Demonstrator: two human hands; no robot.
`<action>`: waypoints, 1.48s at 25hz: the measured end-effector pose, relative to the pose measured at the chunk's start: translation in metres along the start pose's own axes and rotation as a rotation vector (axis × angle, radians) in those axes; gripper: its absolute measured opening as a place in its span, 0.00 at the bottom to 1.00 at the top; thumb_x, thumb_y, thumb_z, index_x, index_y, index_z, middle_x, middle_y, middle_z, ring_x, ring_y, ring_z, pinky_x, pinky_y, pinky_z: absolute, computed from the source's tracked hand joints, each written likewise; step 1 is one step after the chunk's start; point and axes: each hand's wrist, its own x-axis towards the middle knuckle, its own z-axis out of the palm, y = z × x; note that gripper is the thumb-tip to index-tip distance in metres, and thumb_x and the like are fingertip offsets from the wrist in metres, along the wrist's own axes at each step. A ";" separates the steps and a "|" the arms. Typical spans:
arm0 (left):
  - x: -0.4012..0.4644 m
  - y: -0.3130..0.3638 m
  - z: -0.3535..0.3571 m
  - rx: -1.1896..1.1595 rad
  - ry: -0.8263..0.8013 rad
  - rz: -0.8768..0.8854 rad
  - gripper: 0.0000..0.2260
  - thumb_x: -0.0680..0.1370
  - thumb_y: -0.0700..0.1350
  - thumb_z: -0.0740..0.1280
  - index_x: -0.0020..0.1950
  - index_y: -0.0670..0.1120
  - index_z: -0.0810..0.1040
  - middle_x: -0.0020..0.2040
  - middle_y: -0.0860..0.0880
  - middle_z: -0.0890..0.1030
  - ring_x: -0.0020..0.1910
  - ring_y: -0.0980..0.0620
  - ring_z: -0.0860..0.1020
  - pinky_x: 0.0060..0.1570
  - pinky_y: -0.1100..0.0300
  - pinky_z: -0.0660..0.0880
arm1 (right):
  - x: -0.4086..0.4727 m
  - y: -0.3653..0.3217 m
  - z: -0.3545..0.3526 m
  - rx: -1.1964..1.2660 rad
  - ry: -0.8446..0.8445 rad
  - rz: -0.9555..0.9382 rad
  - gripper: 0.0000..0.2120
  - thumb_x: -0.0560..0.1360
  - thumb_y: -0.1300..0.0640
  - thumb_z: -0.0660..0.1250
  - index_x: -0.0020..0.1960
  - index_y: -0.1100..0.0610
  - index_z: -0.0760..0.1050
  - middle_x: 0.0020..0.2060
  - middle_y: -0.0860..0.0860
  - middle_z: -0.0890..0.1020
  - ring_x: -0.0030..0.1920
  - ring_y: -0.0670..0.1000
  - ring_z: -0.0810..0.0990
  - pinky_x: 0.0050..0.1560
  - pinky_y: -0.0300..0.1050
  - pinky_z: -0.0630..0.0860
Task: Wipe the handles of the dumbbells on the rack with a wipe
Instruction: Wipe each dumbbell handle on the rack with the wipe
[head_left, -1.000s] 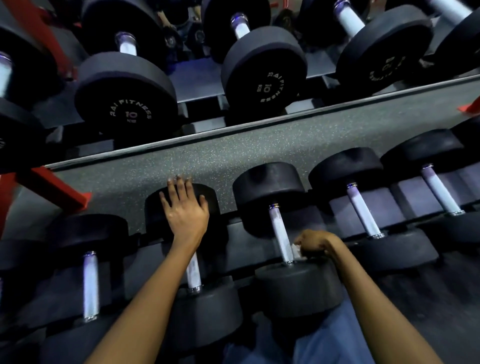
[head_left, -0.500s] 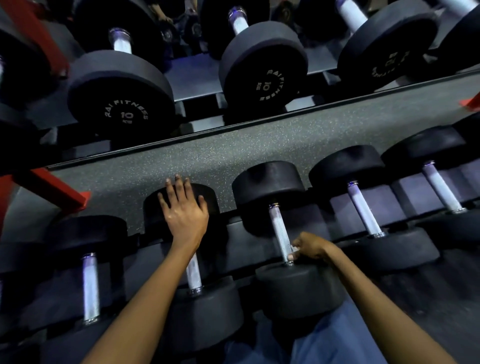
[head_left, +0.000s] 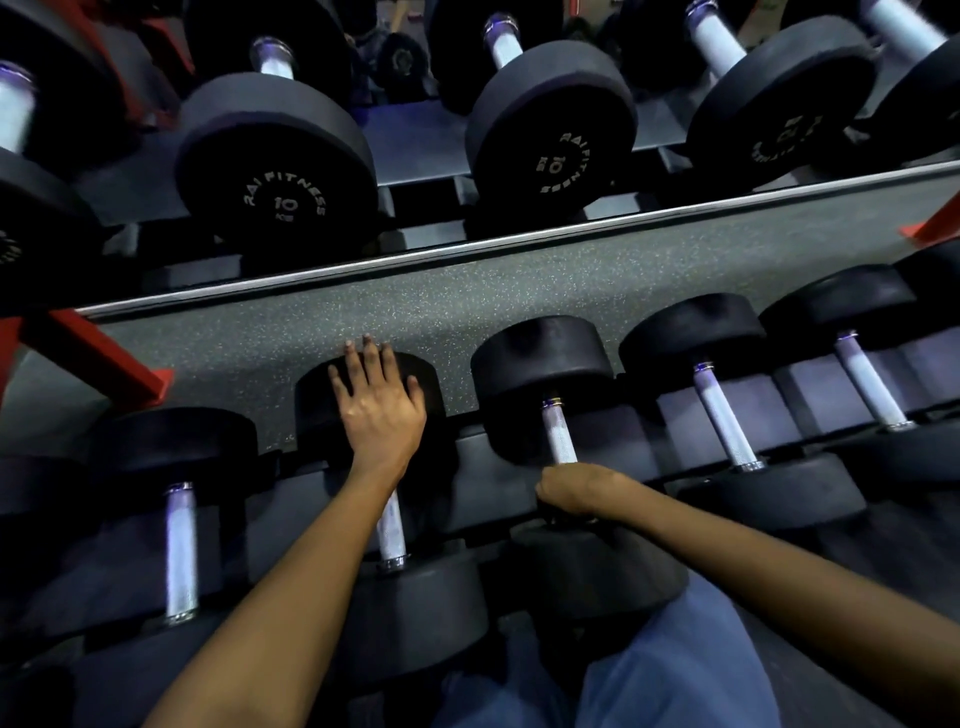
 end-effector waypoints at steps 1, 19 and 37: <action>0.001 0.001 0.000 0.005 -0.003 -0.001 0.26 0.77 0.50 0.55 0.71 0.37 0.70 0.73 0.37 0.68 0.74 0.37 0.61 0.70 0.37 0.57 | -0.002 0.001 -0.001 0.016 0.001 -0.004 0.13 0.78 0.61 0.59 0.59 0.66 0.75 0.57 0.63 0.77 0.57 0.62 0.77 0.54 0.53 0.72; 0.001 0.001 0.000 -0.042 0.023 -0.006 0.26 0.76 0.50 0.56 0.70 0.37 0.71 0.72 0.38 0.69 0.74 0.37 0.62 0.70 0.37 0.57 | -0.019 0.100 0.006 0.187 0.247 0.094 0.14 0.73 0.64 0.64 0.55 0.57 0.81 0.48 0.56 0.84 0.48 0.48 0.80 0.43 0.36 0.71; 0.003 0.001 0.002 -0.034 0.043 -0.002 0.28 0.76 0.51 0.50 0.70 0.37 0.71 0.71 0.39 0.70 0.73 0.37 0.63 0.69 0.37 0.58 | 0.022 0.098 0.006 0.599 -0.029 0.091 0.05 0.73 0.66 0.66 0.44 0.59 0.80 0.38 0.57 0.84 0.29 0.43 0.76 0.30 0.34 0.71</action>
